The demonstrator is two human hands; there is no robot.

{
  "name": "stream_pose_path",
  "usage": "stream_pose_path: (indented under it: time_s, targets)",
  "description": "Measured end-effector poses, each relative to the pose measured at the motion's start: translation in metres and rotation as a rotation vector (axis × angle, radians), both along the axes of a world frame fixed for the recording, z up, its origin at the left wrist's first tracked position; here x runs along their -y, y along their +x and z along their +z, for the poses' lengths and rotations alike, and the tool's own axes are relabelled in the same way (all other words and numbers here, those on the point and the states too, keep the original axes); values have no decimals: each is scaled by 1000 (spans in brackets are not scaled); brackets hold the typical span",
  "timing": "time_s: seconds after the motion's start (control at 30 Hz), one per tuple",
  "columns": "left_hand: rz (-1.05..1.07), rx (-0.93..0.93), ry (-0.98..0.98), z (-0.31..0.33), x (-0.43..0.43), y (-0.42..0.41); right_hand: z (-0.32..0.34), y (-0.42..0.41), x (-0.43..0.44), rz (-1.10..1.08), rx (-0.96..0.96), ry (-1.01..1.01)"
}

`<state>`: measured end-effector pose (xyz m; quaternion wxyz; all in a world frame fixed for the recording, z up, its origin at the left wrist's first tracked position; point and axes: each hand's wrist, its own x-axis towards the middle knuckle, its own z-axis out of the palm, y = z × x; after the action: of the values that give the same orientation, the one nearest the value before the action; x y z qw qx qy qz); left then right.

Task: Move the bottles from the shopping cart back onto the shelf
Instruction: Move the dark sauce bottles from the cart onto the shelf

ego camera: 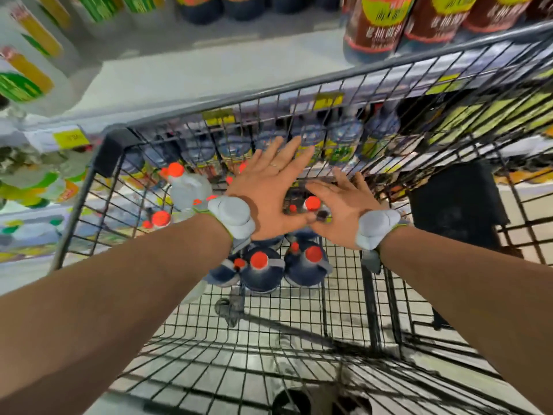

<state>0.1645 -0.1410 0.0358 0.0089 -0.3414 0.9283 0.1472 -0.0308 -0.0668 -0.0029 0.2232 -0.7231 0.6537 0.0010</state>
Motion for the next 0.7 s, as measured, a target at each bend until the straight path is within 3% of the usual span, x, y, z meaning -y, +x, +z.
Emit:
stream_pose_path:
  time_s: [0.27, 0.53, 0.7]
  targets:
    - [35, 39, 73, -26, -11, 2, -20, 5, 8, -91, 112, 45]
    - [91, 26, 113, -31, -11, -1, -7, 5, 15, -40, 9, 26]
    - [165, -61, 264, -24, -7, -3, 13, -6, 17, -77, 153, -38]
